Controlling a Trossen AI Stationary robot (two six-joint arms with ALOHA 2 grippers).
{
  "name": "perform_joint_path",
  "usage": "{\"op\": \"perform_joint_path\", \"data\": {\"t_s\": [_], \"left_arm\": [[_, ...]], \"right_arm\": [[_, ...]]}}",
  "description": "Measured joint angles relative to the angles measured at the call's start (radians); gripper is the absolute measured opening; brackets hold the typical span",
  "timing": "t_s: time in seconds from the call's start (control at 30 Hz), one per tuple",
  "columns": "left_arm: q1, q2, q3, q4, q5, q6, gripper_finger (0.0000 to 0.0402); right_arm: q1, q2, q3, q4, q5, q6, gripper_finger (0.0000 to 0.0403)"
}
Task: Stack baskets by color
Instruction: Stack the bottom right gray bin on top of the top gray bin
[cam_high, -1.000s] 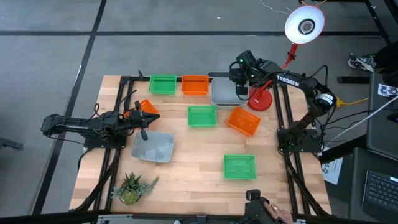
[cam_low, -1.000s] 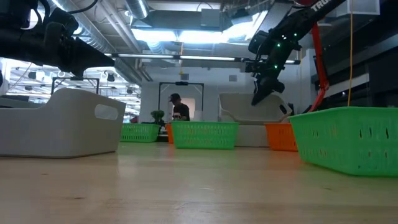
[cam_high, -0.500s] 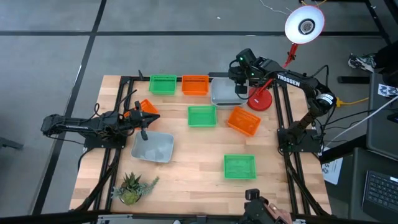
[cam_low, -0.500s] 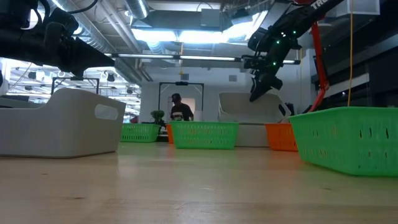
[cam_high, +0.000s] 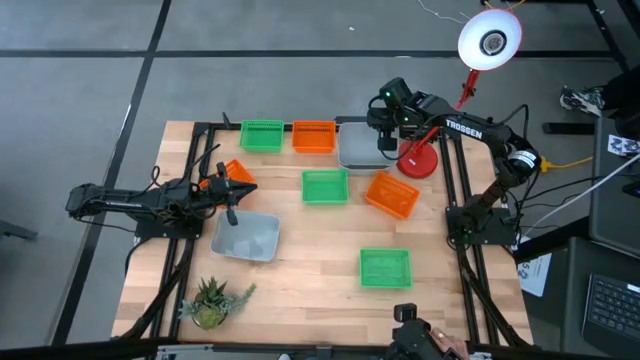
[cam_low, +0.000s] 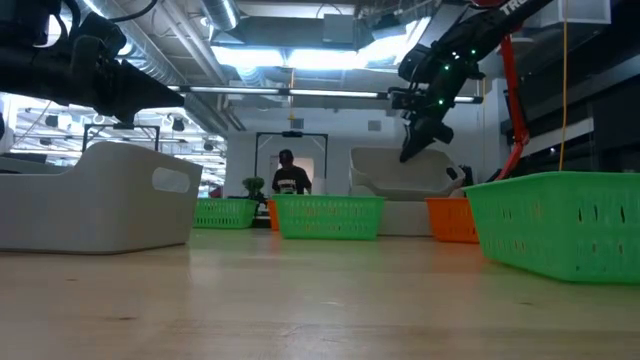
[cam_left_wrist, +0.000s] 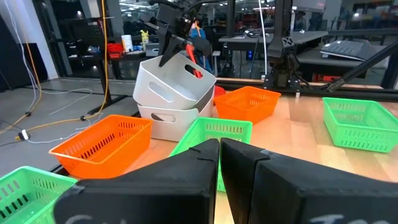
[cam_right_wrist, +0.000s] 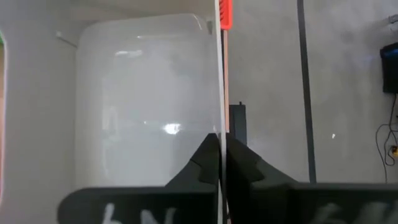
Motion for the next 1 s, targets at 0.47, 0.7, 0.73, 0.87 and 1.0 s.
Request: {"op": "perform_joint_path", "data": {"t_s": [0.47,0.7,0.73,0.87,1.0], "left_arm": [[0.000,0.000,0.000,-0.003,0.000,0.000,0.0009],[0.000,0.000,0.000,-0.008,0.000,0.000,0.0009],[0.000,0.000,0.000,-0.008,0.000,0.000,0.0009],[0.000,0.000,0.000,-0.008,0.000,-0.002,0.0009],[0.000,0.000,0.000,-0.008,0.000,-0.002,0.0009]], "right_arm": [[-0.044,-0.001,0.102,-0.169,-0.119,0.044,0.0001],[-0.052,0.012,0.096,-0.172,-0.175,0.054,0.0001],[-0.053,0.012,0.096,-0.170,-0.180,0.056,0.0001],[-0.053,0.012,0.096,-0.170,-0.179,0.084,0.0023],[-0.053,0.012,0.096,-0.184,-0.181,0.090,0.0055]]}}
